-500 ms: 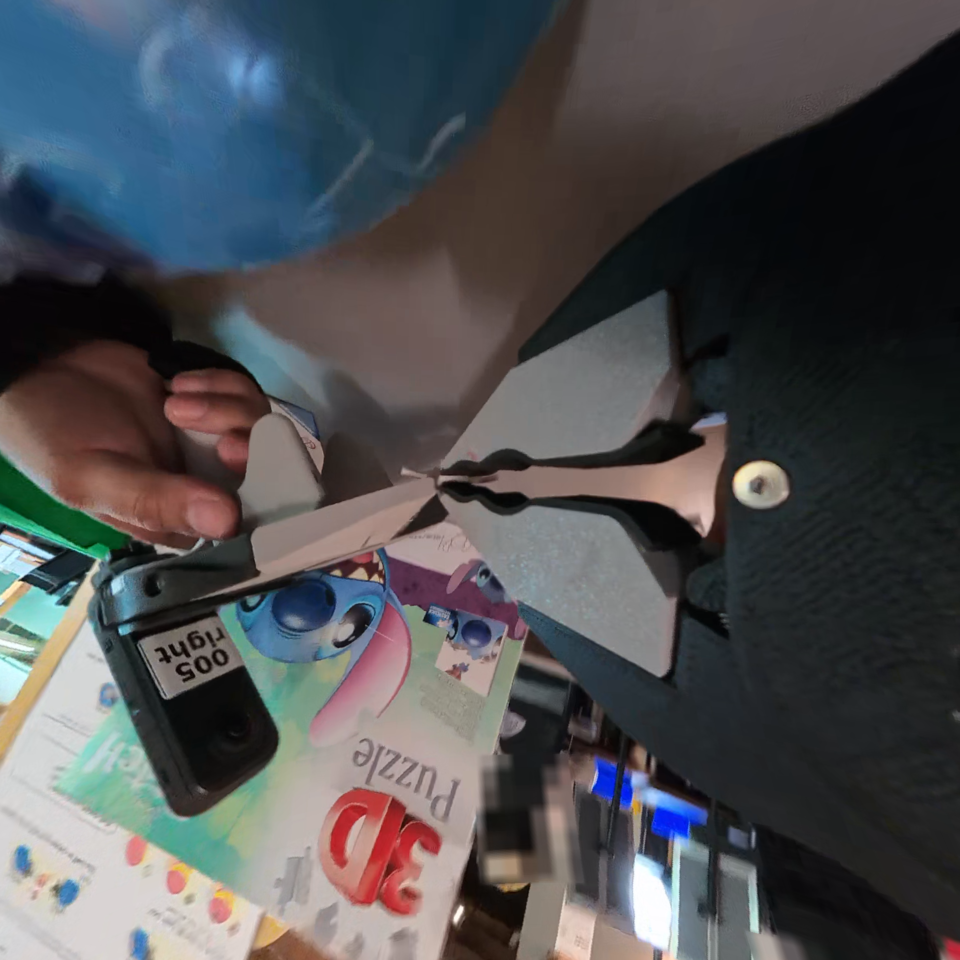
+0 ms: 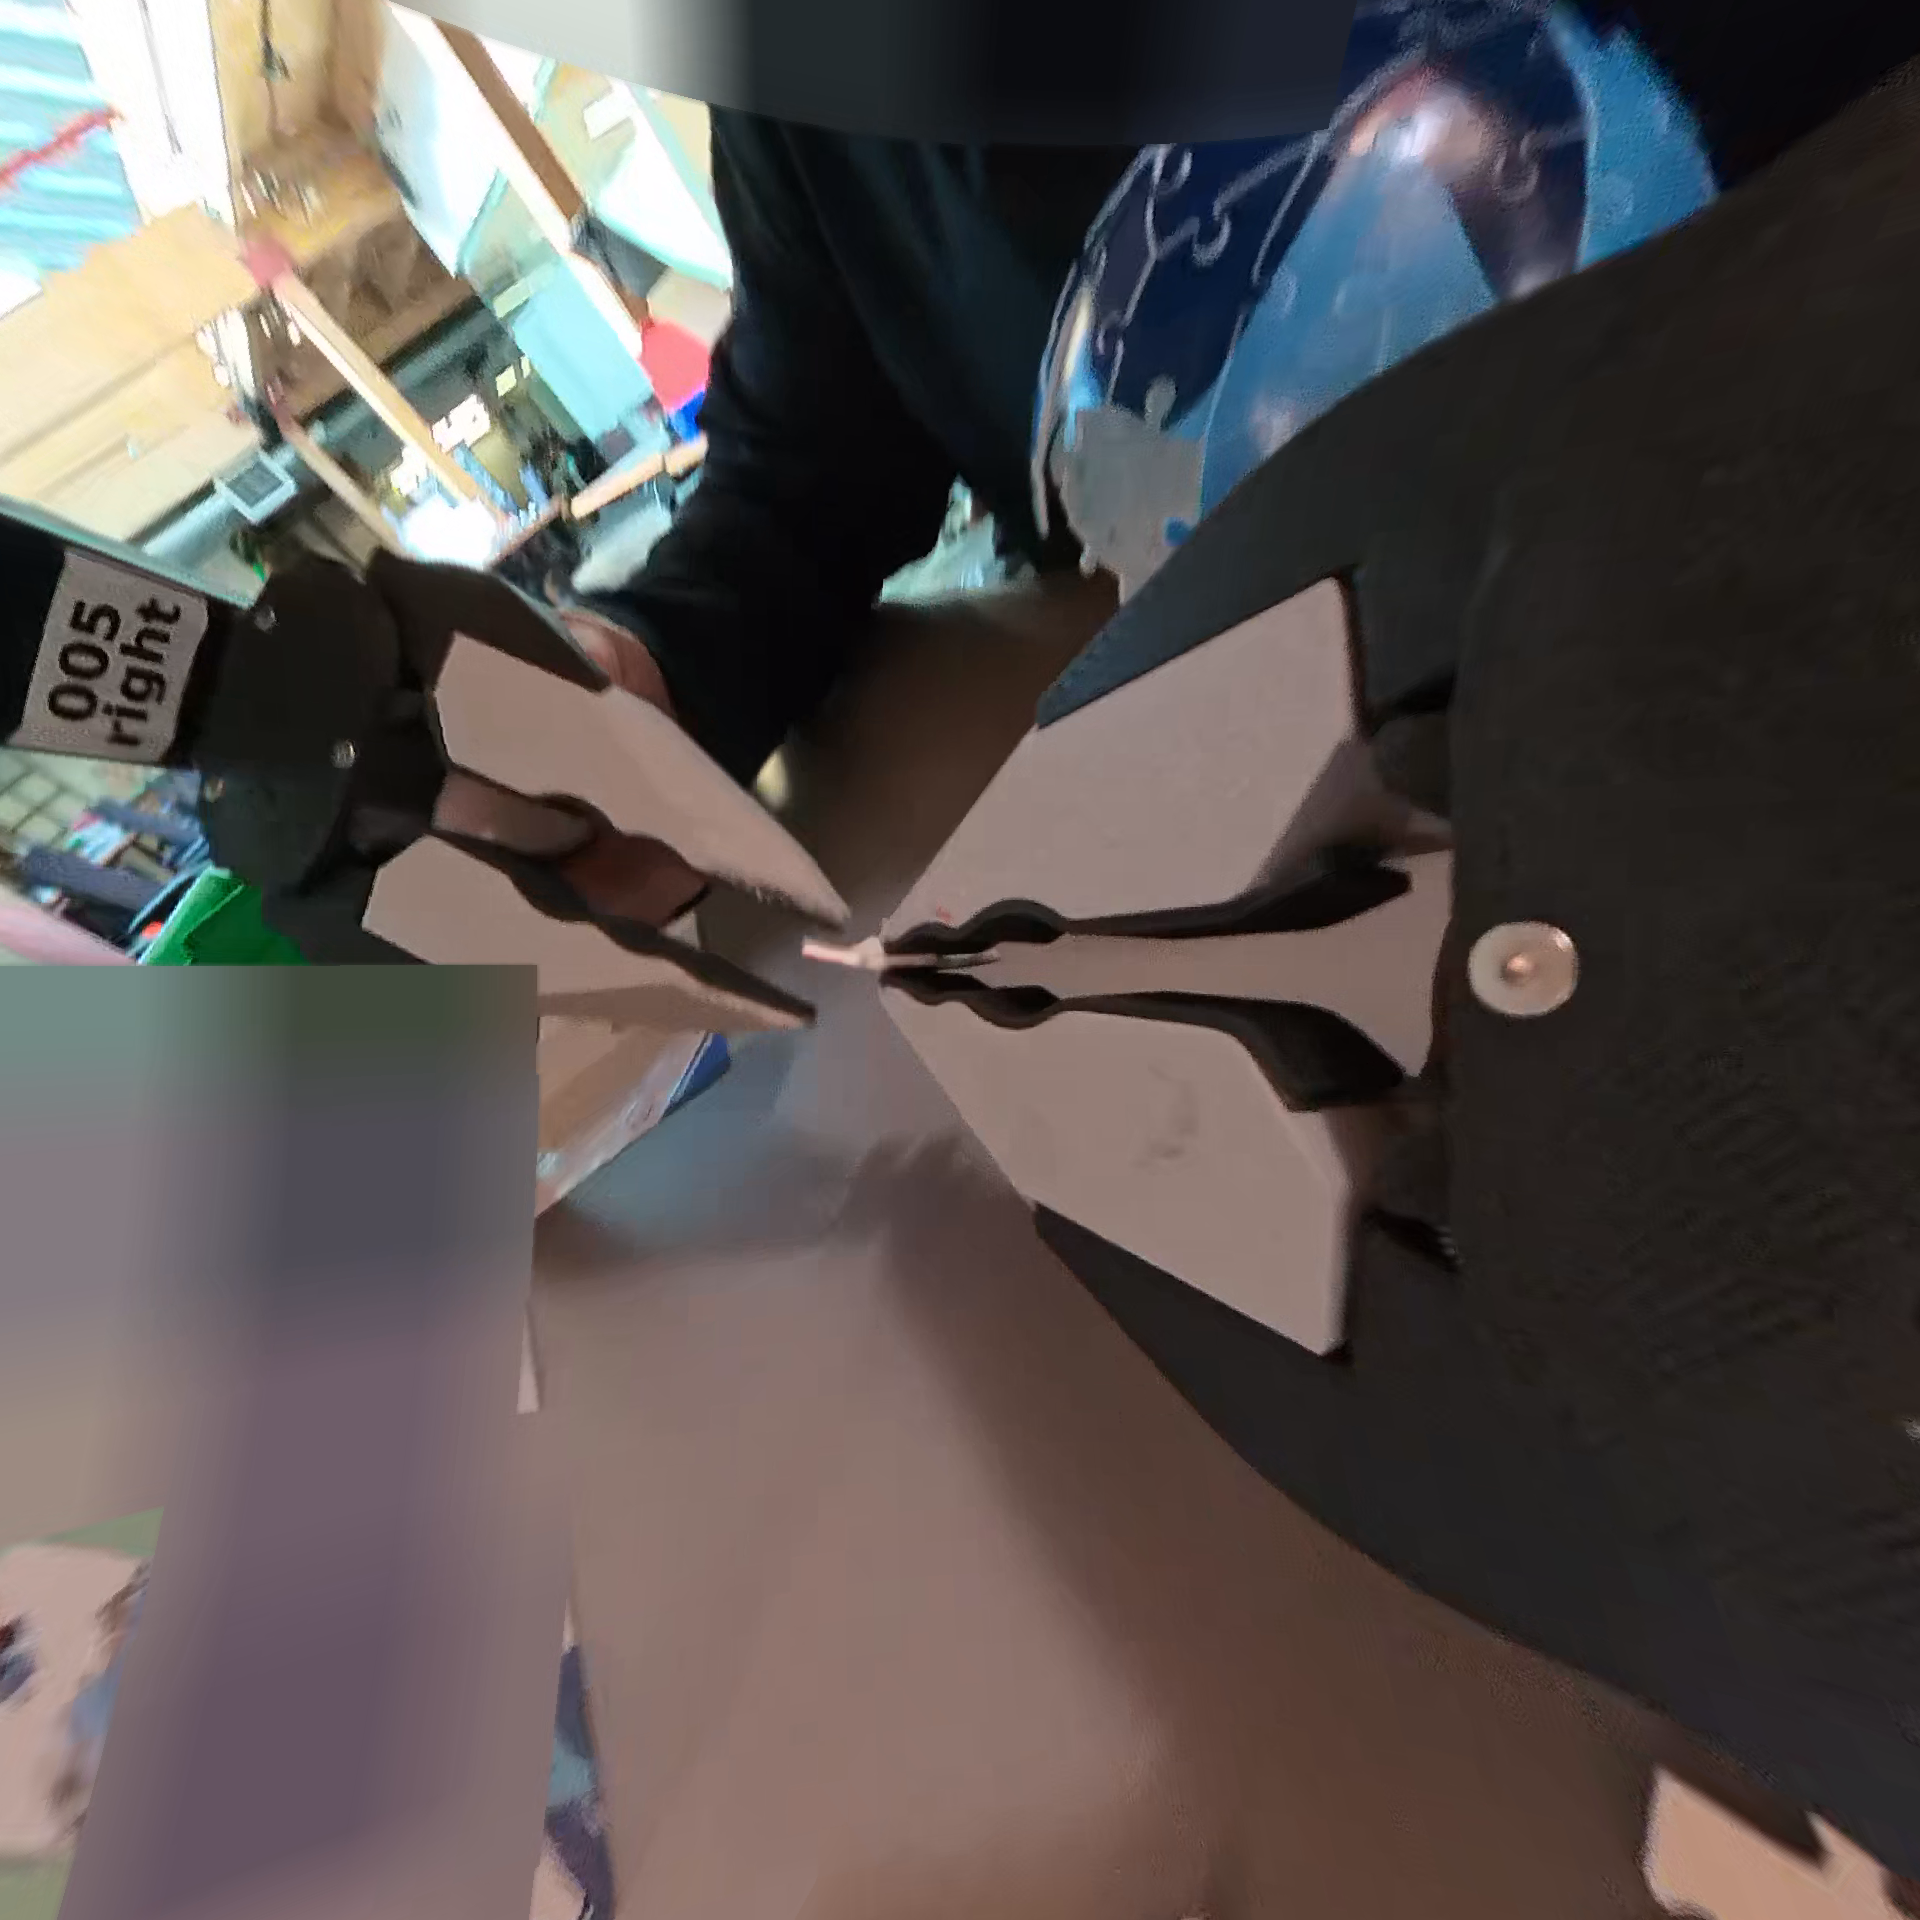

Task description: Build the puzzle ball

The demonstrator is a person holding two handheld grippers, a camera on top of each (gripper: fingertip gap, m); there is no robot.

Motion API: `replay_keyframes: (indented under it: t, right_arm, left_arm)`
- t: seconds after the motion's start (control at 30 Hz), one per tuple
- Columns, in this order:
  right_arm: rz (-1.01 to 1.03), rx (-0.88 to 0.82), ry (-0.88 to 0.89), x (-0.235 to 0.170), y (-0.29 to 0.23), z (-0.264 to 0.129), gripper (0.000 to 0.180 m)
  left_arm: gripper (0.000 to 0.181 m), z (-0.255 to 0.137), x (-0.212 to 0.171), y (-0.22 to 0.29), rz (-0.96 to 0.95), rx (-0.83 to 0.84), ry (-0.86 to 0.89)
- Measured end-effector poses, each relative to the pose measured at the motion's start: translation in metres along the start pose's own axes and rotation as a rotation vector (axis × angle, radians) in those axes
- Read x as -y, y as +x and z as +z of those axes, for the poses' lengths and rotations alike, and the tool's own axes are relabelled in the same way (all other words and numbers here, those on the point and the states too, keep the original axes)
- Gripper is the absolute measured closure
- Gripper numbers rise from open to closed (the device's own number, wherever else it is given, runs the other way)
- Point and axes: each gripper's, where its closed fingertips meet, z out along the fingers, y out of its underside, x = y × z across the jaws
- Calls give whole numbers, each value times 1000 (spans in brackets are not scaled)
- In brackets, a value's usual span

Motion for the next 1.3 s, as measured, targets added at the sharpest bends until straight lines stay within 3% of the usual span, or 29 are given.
replay_keyframes:
  t: [0.23,0.33,0.57,0.63,0.7,1.2,1.3]
  right_arm:
    - [-15,17,-70,-10,-7,11,180]
    - [98,23,-45,-11,2,8,180]
    - [226,93,37,-4,2,5,180]
    - [214,70,17,-8,3,8,180]
    - [221,80,16,-8,-1,10,180]
    - [193,180,-127,-35,-25,19,177]
    - [198,192,-150,-41,-27,21,170]
  left_arm:
    - [180,3,-12,1,-76,-35,-62]
    - [166,-7,-6,-7,-36,0,-49]
    - [161,-14,-11,-8,5,22,-78]
    - [164,-13,-11,-7,14,24,-77]
    - [181,-14,-10,-8,21,23,-68]
    - [181,-11,-36,10,41,-66,-213]
    - [181,-11,-42,14,55,-78,-246]
